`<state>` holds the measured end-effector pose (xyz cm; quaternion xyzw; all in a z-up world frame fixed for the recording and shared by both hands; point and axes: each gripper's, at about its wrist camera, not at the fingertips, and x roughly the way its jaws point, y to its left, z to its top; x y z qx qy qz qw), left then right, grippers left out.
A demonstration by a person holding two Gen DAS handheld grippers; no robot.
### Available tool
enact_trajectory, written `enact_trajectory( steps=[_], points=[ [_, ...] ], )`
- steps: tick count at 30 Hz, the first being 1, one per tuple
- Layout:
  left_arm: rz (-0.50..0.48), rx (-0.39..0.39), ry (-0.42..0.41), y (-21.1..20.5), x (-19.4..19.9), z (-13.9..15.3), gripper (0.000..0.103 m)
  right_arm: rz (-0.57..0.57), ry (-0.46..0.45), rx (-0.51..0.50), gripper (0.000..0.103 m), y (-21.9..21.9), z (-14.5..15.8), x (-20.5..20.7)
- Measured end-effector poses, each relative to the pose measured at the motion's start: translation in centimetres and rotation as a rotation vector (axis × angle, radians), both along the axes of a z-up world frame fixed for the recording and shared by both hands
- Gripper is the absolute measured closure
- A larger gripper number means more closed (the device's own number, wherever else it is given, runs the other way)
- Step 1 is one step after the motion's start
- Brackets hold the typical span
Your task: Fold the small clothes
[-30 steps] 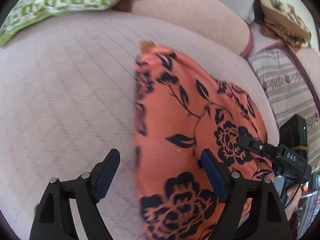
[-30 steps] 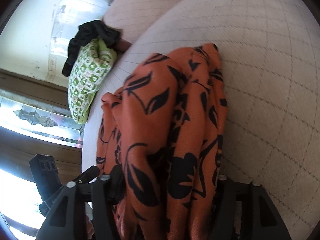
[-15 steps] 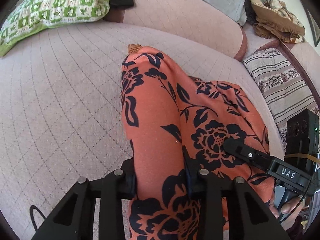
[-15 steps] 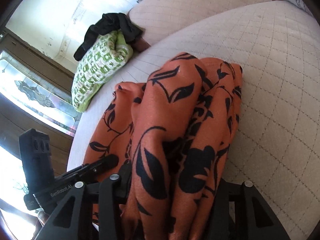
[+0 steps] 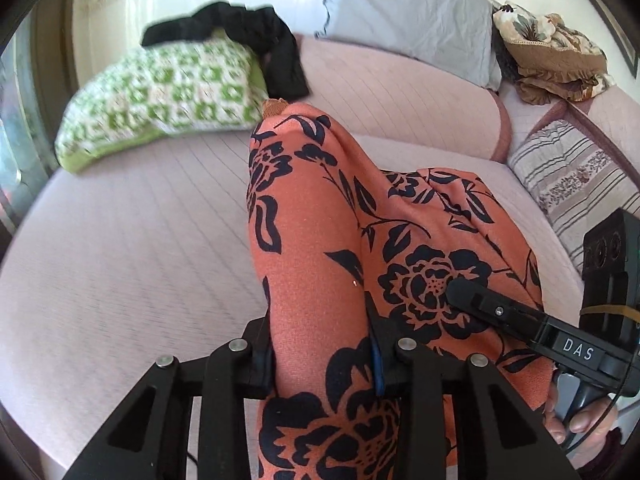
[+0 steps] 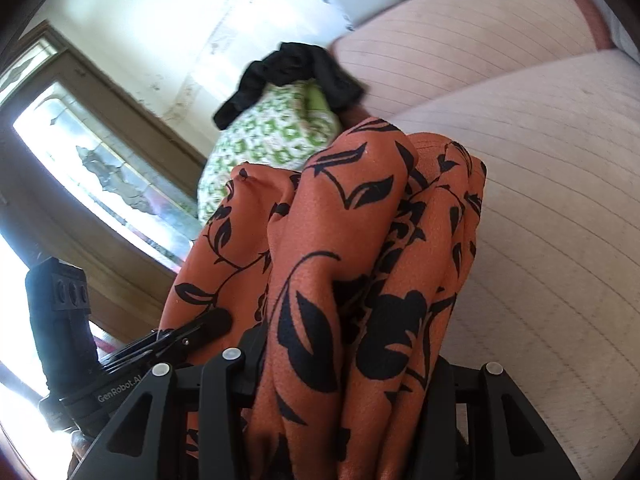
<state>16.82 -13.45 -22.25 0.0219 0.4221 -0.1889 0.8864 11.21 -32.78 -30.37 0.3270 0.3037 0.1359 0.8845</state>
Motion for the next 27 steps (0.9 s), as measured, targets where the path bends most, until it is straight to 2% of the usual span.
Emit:
enact_trajectory(
  steps=[8,15,27],
  points=[
    [0.031,0.057,-0.085,0.6,-1.8,1.5,0.066,0.035,-0.073,0.008,0.057,2.5,1.2,-0.1],
    [0.046,0.057,-0.085,1.1,-2.6,1.7,0.066,0.054,-0.092,-0.016,0.057,4.1,1.8,0.4],
    [0.031,0.083,-0.054,-0.1,-1.7,0.0,0.066,0.046,-0.037,-0.035,0.057,3.7,0.8,1.3]
  ],
)
